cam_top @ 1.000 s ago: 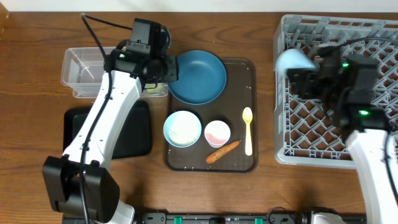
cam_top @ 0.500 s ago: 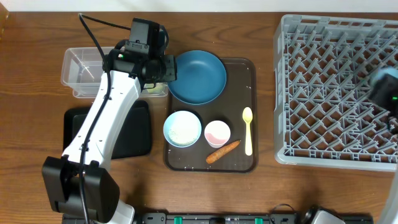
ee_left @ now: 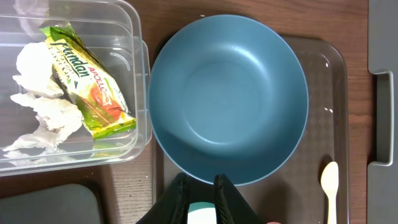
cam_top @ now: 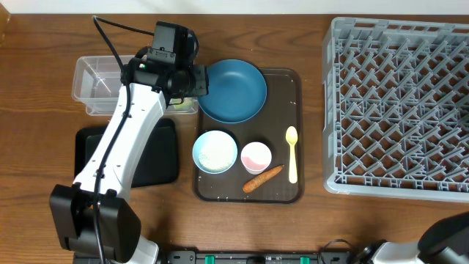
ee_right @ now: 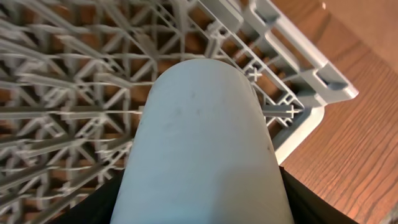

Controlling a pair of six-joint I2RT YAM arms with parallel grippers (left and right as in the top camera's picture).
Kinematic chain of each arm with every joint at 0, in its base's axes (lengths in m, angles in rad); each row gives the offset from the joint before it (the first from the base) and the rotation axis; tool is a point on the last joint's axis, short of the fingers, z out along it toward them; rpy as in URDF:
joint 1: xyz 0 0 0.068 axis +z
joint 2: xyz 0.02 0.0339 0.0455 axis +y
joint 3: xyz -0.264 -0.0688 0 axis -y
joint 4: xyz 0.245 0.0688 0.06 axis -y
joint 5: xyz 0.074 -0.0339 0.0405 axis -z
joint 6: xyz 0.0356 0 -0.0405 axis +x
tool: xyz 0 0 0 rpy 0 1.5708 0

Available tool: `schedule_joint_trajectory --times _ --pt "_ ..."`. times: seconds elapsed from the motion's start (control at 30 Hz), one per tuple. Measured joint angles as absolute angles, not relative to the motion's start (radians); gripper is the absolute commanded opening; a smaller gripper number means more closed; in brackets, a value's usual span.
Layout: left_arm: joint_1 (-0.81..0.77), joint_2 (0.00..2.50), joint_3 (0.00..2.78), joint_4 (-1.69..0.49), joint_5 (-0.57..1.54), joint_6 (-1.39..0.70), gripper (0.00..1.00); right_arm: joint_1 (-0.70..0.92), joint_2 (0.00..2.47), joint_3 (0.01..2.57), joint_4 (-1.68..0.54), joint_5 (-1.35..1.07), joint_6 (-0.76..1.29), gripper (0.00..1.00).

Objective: Sort waste into correct bins and load items into the dishwasher rack
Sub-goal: 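Carry the light-blue cup with the right gripper into the dish rack, then reach the left gripper to the pink cup and grasp it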

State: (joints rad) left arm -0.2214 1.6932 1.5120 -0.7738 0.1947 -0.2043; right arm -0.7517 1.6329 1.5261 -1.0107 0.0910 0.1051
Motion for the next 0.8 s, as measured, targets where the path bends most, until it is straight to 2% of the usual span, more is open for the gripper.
schedule_joint_trajectory --times 0.37,0.5,0.53,0.57,0.6,0.63,0.7,0.8 --pt "-0.221 1.693 1.512 -0.774 0.195 -0.204 0.17 -0.801 1.811 1.526 -0.994 0.106 0.105 0.07" --pt "-0.221 1.693 1.512 -0.774 0.195 -0.204 0.17 -0.801 1.866 1.526 -0.978 0.102 0.105 0.25" --pt "-0.221 1.693 1.512 -0.774 0.195 -0.204 0.17 -0.801 1.872 1.526 -0.975 0.100 0.105 0.36" --pt "-0.221 1.693 1.512 -0.774 0.195 -0.204 0.26 -0.801 1.877 1.526 -0.973 0.095 0.105 0.52" --pt "-0.221 1.693 1.512 -0.774 0.194 -0.197 0.30 -0.801 1.879 1.526 -0.973 0.084 0.105 0.64" --pt "-0.221 1.693 1.512 -0.774 0.195 -0.198 0.32 -0.801 1.879 1.526 -0.972 0.078 0.104 0.71" --pt "-0.221 1.693 1.512 -0.774 0.194 -0.200 0.36 -0.801 1.879 1.527 -0.973 0.060 0.104 0.75" --pt "-0.221 1.693 1.512 -0.775 0.195 -0.201 0.40 -0.801 1.877 1.527 -0.983 0.022 0.098 0.77"
